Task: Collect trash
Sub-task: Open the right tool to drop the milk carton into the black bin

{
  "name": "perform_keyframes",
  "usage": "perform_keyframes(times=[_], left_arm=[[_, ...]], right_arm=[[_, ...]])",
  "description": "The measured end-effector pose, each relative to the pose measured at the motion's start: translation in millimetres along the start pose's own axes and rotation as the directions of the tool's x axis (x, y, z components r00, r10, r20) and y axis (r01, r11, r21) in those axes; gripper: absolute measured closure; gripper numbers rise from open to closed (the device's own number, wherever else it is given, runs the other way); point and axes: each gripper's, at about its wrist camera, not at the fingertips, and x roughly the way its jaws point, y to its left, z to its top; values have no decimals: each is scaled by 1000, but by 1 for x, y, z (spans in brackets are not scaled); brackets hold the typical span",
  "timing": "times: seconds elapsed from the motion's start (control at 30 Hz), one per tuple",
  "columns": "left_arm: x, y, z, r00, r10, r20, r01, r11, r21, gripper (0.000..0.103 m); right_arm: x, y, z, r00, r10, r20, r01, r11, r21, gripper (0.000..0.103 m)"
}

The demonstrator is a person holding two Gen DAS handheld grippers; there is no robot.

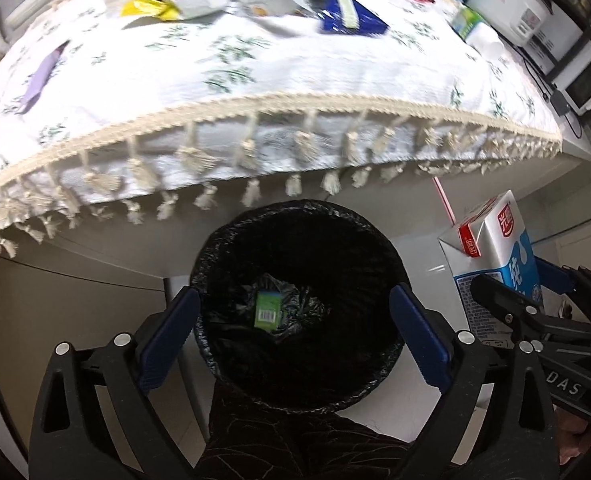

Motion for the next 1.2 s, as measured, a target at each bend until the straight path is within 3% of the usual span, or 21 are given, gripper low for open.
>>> perform_keyframes(times=[0.63, 1.2], left_arm=[[-32, 61, 0, 997, 60, 41, -56, 993, -108, 6], [-40, 77, -2, 996, 75, 53, -67, 987, -145, 6]], right_arm=[[25, 57, 25, 999, 44, -20, -46, 993, -107, 33], [41, 111, 47, 999, 40, -8, -41, 986, -161, 30]])
